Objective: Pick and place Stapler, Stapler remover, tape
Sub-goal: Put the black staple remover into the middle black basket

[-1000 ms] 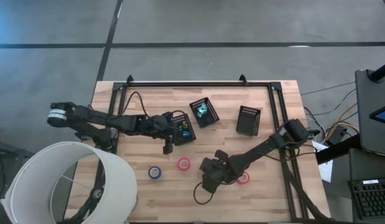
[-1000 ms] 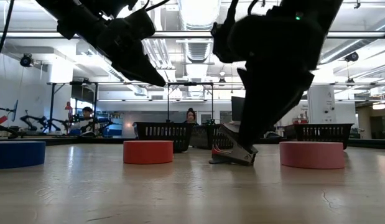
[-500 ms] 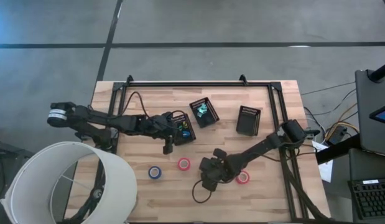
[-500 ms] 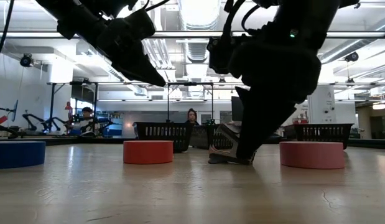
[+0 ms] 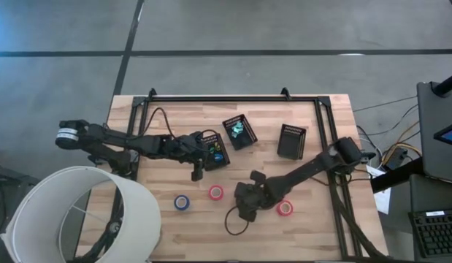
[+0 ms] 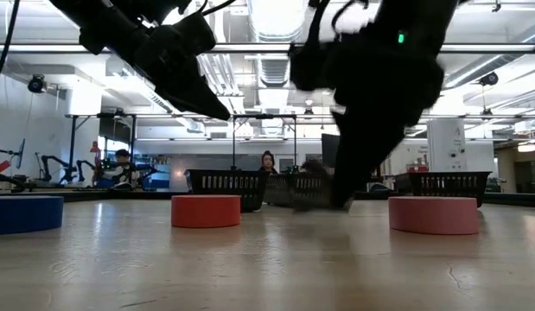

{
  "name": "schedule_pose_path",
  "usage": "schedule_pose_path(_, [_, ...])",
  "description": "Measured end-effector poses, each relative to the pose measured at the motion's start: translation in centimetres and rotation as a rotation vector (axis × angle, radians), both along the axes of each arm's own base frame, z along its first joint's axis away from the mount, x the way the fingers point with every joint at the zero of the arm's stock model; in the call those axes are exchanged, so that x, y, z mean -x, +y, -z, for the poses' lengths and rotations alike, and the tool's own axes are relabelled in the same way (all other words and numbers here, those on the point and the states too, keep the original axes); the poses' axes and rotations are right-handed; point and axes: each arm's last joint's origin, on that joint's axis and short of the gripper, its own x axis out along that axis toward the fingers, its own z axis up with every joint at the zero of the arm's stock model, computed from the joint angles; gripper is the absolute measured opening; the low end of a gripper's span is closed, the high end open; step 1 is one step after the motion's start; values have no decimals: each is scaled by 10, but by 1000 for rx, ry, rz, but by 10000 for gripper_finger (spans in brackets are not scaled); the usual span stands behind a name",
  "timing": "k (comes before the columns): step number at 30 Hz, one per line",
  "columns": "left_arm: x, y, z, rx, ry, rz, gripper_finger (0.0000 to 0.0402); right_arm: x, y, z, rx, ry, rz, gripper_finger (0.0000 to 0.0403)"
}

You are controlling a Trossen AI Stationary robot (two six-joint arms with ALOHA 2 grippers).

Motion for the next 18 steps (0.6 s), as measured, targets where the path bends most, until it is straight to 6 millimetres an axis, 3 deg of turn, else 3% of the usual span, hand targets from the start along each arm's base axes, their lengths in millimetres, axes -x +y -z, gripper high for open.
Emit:
schedule_pose_path(5, [0, 0, 0, 0, -1, 0, 129, 11, -18, -33, 139, -16, 50, 48])
schedule_pose_path(10, [-1, 0, -1, 4, -12, -3, 129, 17, -53, -64, 297, -89, 176, 50])
schedule_pose_path(14, [-1, 0, -1, 8, -18, -5, 129, 11, -89, -73, 369, -99, 228, 51])
schedule_pose_path(18, [-1, 0, -2, 12, -19, -9, 129, 3, -126, -70, 389, -83, 295, 52])
